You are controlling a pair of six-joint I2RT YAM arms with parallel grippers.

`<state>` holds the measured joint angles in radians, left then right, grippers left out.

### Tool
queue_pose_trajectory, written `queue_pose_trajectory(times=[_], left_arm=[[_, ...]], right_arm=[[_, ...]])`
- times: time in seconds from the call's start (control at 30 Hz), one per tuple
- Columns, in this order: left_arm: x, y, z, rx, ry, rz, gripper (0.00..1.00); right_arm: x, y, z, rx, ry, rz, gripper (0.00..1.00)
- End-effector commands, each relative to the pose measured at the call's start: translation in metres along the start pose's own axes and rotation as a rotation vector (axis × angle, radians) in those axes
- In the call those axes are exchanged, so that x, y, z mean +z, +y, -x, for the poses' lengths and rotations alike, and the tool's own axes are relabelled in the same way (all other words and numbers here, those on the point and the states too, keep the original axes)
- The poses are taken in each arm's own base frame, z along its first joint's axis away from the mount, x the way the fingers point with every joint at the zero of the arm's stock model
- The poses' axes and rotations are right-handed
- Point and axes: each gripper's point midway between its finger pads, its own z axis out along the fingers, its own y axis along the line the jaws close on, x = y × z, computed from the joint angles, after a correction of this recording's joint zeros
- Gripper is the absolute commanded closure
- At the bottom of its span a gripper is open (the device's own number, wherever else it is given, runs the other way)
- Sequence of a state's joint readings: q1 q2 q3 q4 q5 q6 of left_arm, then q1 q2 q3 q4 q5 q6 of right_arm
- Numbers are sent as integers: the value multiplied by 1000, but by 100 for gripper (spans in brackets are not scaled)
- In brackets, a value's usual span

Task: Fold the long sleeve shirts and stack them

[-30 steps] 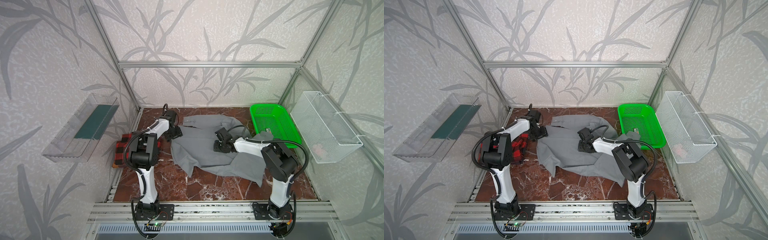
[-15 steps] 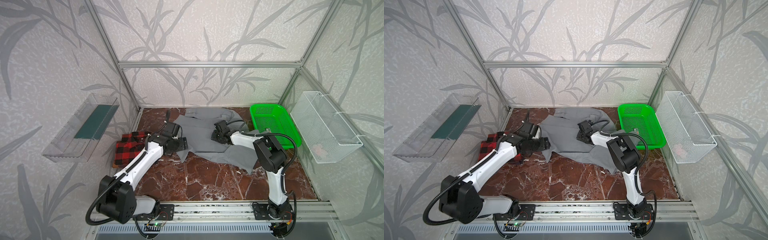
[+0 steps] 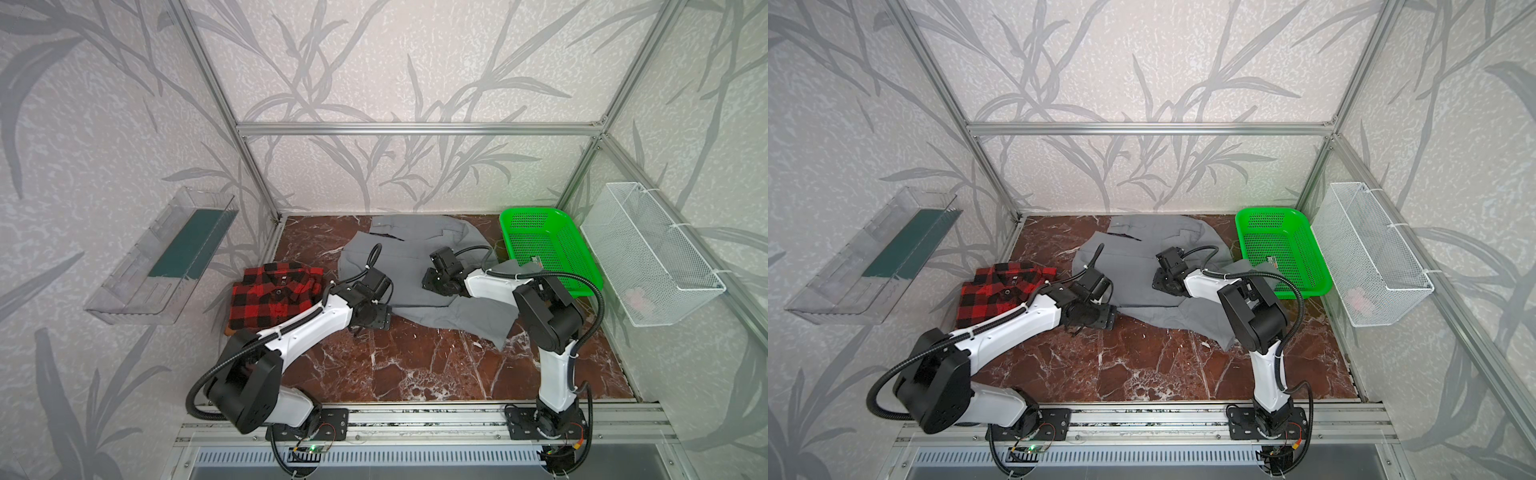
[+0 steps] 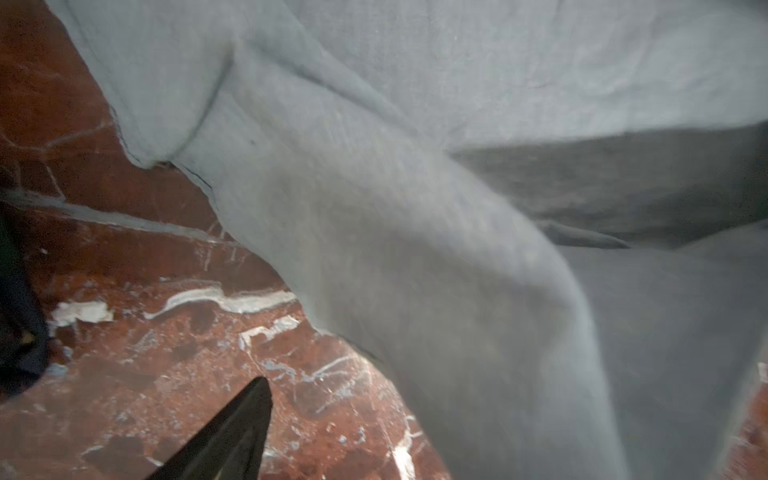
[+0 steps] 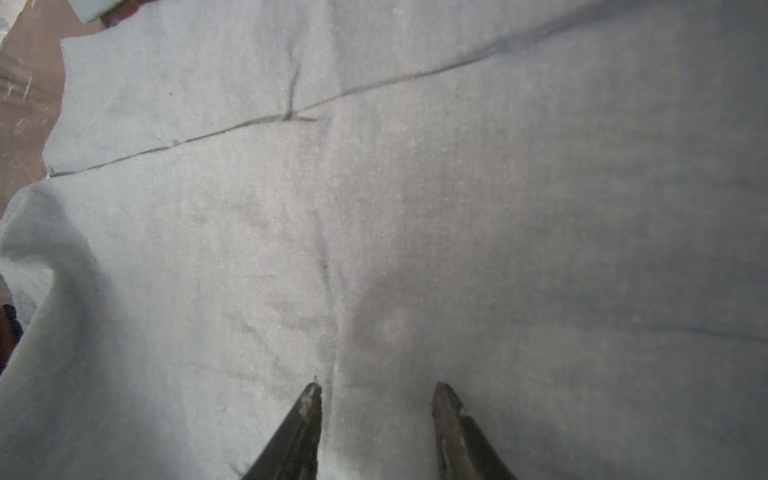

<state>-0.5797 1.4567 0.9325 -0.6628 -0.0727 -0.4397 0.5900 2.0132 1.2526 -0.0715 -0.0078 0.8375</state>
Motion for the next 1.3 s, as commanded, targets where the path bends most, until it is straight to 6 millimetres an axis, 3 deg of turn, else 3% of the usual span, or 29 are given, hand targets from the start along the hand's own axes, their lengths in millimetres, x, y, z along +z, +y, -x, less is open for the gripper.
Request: queue_pose_trajectory(times=[0.0, 0.17, 0.4, 0.57, 0.73, 0.8, 0.83, 0.87, 1.0, 1.1, 1.27], left_arm=[[5, 20, 10, 61, 4, 152, 16], [14, 30, 20, 123, 28, 257, 24], [17, 46, 16, 183, 74, 359, 72], [-1, 56, 11, 224, 88, 393, 100], [-35, 64, -3, 178, 65, 362, 100], [-46, 48, -5, 188, 40, 245, 86], [-53, 46, -5, 173, 27, 226, 72], [-58, 45, -7, 168, 25, 215, 67], [-82, 60, -10, 126, -6, 272, 50], [-101, 52, 0, 145, -91, 199, 39], [-117, 61, 7, 153, -106, 249, 23]], right_arm=[[-18, 11, 5, -22, -14, 41, 55], [-27, 11, 10, -50, -35, 43, 55], [-33, 2, 16, -23, -43, 58, 55], [-33, -3, 14, -26, -31, 54, 55], [-37, -10, 10, -38, -17, 25, 55], [-38, -14, 6, -41, -3, 14, 55], [-40, -13, 4, -46, 6, 21, 55], [-44, -10, 2, -57, 13, 29, 55], [-67, -2, -4, -112, 4, 51, 54], [-90, -1, -12, -141, 9, 73, 53], [-135, -30, -17, -178, -24, -4, 47]])
